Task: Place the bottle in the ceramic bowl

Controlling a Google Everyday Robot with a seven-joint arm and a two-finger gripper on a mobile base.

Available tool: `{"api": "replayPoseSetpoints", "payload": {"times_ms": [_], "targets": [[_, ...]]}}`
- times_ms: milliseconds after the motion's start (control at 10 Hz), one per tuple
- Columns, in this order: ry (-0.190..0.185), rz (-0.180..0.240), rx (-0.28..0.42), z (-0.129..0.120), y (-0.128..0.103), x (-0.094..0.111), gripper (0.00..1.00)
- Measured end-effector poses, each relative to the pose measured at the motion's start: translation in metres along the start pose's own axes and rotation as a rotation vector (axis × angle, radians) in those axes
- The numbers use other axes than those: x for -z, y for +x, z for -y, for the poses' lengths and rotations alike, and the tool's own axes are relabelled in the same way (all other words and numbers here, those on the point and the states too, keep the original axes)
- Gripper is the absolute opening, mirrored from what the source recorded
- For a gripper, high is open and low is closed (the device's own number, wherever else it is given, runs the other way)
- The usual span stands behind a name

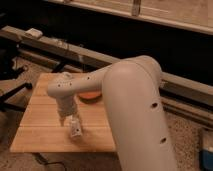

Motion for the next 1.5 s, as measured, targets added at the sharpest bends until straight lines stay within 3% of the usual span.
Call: {"api": "replayPoseSetpoints", "payload": {"times_ms": [700, 900, 1100, 1400, 1500], "targets": [[0.028, -0.045, 0.004, 0.003, -0.011, -0.039, 0.65], [0.034, -0.059, 0.011, 0.001, -0.013, -0.046, 0.53], [0.021, -0.052, -0.003, 0.007, -0.017, -0.040, 0.31], [-0.032, 0.003, -0.013, 0.011, -0.024, 0.000, 0.03], [-0.051, 0.027, -0.012, 0.012, -0.026, 0.017, 0.00]]}}
